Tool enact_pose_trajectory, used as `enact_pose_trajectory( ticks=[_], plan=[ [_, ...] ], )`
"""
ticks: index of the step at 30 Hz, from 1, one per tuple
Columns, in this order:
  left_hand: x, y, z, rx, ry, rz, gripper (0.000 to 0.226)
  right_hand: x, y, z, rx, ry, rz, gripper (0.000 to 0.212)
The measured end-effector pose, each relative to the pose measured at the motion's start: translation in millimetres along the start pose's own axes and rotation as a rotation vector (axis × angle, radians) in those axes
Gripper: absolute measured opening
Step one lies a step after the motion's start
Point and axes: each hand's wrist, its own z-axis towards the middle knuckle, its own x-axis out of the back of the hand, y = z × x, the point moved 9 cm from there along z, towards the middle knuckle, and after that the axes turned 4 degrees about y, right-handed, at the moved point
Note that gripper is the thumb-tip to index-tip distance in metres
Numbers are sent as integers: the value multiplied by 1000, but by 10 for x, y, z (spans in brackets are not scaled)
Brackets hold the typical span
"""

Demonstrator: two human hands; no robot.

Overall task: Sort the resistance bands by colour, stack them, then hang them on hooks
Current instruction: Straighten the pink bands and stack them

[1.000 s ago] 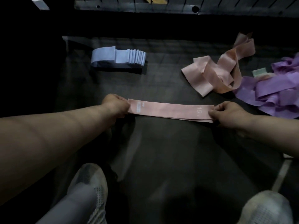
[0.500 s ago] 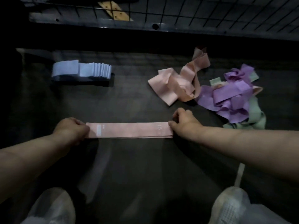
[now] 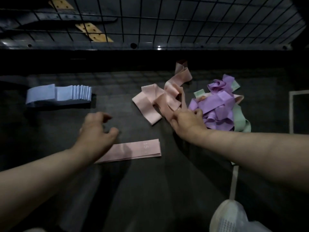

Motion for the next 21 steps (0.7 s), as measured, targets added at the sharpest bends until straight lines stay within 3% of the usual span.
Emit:
enact_pose_trajectory(
  ticks=[3, 5, 7, 8, 11, 13, 14, 16, 21],
  plan=[
    [-227, 378, 32, -69, -106, -102, 28, -1, -87, -157, 171, -50, 136, 15],
    [-361, 517, 39, -51, -151, -153, 27, 75, 10, -144, 197, 27, 230, 23],
    [-466, 616, 31, -37, -185, -188, 28, 204, 290, 16, 60, 199, 210, 26],
    [-505, 650, 25, -28, -199, -210, 28, 223, 465, 113, -65, 203, 161, 28],
    [-594, 723, 25, -19, -242, -266, 26, 132, 871, 373, -342, 11, 16, 39],
    [-645, 735, 25, -6, -265, -311, 13, 118, 998, 461, -384, -15, 11, 35],
    [-649, 766, 6, -5, -282, -333, 7, 136, 1004, 463, -372, 4, 44, 33],
    [-688, 802, -15, -15, -325, -369, 20, 178, 911, 414, -284, 71, 121, 30],
    [-764, 819, -19, -1, -416, -444, 20, 468, 340, 209, 129, 292, 486, 35]
  ],
)
